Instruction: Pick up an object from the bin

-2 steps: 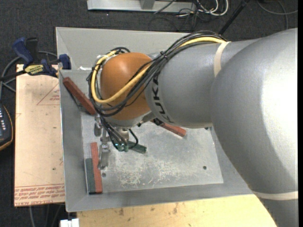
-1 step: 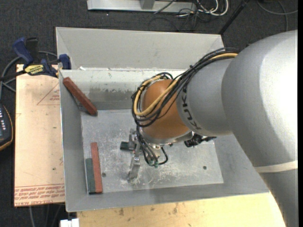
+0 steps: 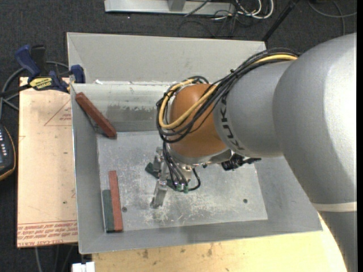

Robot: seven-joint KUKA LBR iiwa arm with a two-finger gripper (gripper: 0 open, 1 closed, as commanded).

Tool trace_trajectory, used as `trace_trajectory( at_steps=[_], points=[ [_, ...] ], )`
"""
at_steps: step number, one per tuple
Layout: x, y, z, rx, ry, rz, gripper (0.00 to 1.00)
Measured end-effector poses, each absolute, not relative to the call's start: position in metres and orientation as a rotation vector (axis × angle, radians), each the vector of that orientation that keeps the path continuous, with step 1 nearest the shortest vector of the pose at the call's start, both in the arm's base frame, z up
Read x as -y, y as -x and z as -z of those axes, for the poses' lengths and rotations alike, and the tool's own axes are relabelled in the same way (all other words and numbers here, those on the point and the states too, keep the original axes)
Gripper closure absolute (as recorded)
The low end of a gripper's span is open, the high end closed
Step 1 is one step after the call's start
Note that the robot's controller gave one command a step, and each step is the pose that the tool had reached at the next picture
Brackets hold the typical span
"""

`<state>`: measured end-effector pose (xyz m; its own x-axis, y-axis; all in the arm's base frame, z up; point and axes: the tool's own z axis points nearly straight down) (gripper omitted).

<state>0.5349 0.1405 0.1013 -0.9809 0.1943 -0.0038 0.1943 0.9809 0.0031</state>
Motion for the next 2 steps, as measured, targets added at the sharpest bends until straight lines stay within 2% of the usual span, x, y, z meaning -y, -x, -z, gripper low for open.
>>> trace_trajectory(
  at_steps=[1, 2],
  points=[
    [-0.121, -0.549, -0.107, -3.095, -0.53, -0.001, 0.0],
    [-0.127, -0.543, -0.069, -3.019, -0.876, 0.0, 0.0]
  ],
)
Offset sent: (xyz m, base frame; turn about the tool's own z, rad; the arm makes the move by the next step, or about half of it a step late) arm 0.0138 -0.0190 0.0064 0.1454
